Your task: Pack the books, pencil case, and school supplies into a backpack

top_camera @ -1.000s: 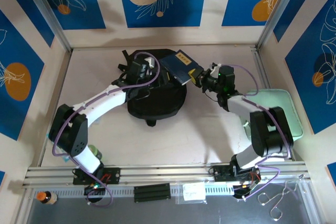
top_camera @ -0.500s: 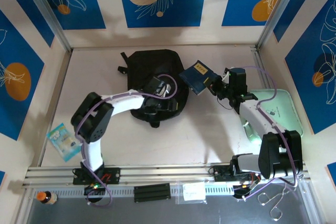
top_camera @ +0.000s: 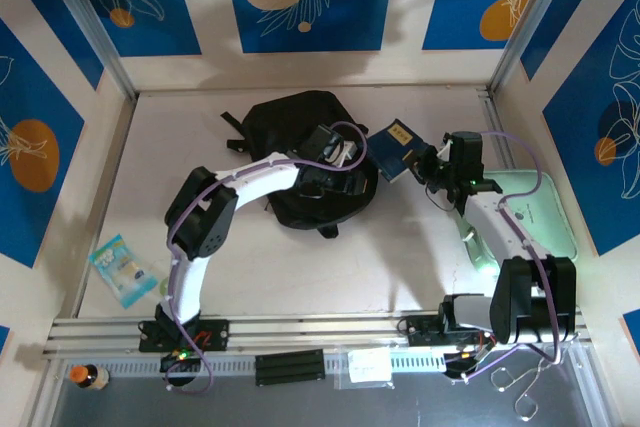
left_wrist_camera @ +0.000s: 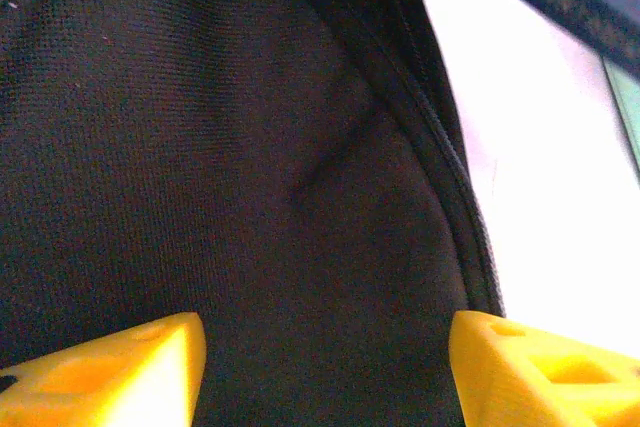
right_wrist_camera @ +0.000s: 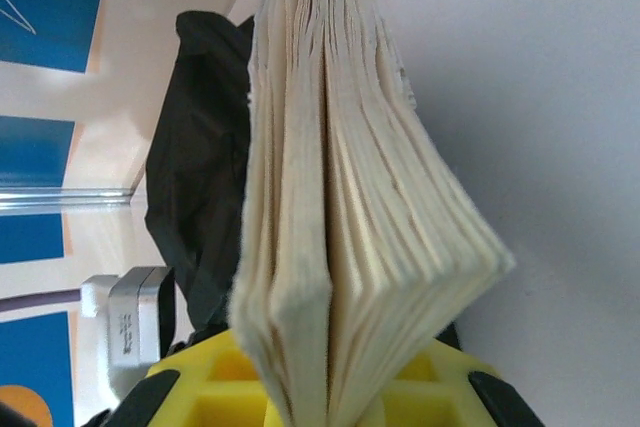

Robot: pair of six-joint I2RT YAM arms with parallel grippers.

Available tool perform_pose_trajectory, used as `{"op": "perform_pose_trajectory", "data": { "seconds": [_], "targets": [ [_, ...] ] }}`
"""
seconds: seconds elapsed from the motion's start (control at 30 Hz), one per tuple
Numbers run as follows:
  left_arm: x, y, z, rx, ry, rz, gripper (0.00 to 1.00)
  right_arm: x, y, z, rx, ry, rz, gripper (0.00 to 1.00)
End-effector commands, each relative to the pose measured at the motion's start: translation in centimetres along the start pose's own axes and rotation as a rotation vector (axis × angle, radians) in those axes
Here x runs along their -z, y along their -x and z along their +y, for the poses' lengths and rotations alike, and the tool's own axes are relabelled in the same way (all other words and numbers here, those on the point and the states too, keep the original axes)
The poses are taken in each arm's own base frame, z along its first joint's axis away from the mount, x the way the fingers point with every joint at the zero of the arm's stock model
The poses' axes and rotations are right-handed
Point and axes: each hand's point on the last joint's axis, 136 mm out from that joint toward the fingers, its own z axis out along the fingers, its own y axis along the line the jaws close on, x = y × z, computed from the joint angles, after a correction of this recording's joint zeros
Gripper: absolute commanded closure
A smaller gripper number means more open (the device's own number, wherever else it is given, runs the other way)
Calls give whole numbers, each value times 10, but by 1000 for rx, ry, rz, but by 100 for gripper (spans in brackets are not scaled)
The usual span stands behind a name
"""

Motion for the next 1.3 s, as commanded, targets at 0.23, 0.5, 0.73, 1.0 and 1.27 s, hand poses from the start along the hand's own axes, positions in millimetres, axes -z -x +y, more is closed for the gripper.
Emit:
{"op": "perform_pose_trajectory", "data": {
  "seconds": [0.23,0.5,0.73,1.0,1.27],
  "targets": [
    [22,-24,-54,-144,-167,94,48,23,19,-5,26,-3,-74,94],
    [3,-18,-50,-87,-134,80,66,27,19,-7,19,-2,-76,94],
    [-7,-19,-42,-58,-104,91,72,31,20,-7,6,8,-78,94],
    [-5,-14,-42,-39,-115,79,89,31,19,-8,3,9,-75,95],
    [24,11,-31,-28,-99,7,100,40,19,-5,16,15,-87,95]
  ]
}}
